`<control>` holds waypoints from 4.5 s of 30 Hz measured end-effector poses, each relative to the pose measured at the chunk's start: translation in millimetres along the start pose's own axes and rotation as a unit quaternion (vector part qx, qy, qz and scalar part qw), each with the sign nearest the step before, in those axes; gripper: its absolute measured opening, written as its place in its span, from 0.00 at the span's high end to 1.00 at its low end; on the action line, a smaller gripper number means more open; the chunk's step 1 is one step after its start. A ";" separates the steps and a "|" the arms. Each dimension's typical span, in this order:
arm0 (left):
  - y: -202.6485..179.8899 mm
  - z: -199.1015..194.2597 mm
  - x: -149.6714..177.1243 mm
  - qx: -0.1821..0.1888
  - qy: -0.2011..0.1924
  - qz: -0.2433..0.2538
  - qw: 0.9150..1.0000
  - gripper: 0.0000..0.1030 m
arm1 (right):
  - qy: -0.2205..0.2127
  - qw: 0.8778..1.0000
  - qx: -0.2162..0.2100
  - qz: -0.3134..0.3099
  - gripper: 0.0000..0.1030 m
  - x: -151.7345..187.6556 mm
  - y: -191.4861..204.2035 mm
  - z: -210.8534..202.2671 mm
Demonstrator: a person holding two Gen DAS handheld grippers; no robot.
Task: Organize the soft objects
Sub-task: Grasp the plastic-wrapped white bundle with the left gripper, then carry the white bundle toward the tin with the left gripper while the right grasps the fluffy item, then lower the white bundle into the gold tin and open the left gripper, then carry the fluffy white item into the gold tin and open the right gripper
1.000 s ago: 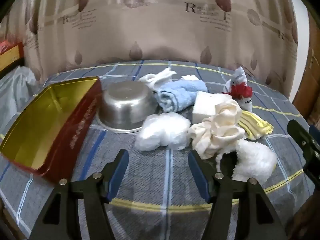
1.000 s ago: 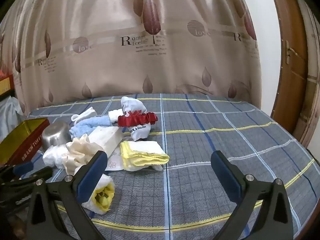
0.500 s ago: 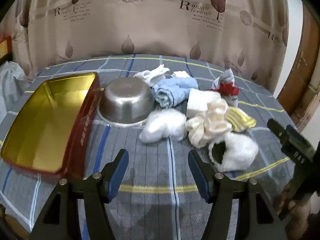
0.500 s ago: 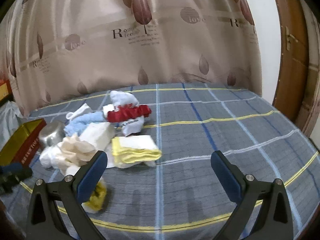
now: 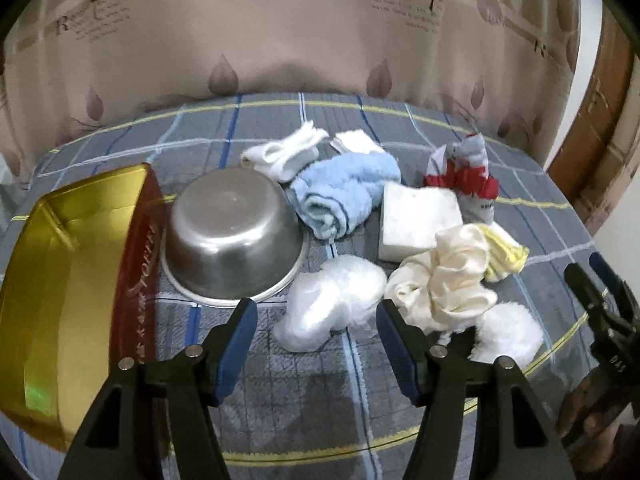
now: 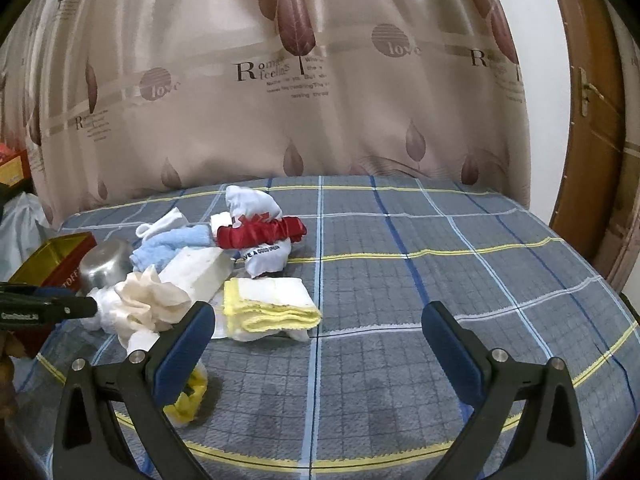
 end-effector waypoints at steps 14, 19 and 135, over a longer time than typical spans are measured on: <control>-3.0 22.1 0.8 0.016 0.034 0.048 0.998 0.69 | 0.009 1.000 -0.012 0.009 0.00 0.9 -2.3 5.5; -2.0 25.7 2.4 -0.010 0.023 0.046 0.999 0.74 | 0.011 1.000 -0.013 0.011 0.00 0.9 -2.2 6.9; 192.2 -195.6 107.4 -0.289 -0.068 -0.254 0.921 0.54 | 0.218 0.888 -0.305 -0.266 0.68 -86.1 401.1 122.5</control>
Point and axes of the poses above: each gripper's, at about its wrist camera, not at the fingertips, and z roughly the way its jaws point, y to its left, x to its underside, the point moved 4 cm from there along z, roughly the way its jaws point, and after that the axes turned 8 degrees about -z, right-handed, at the moved point
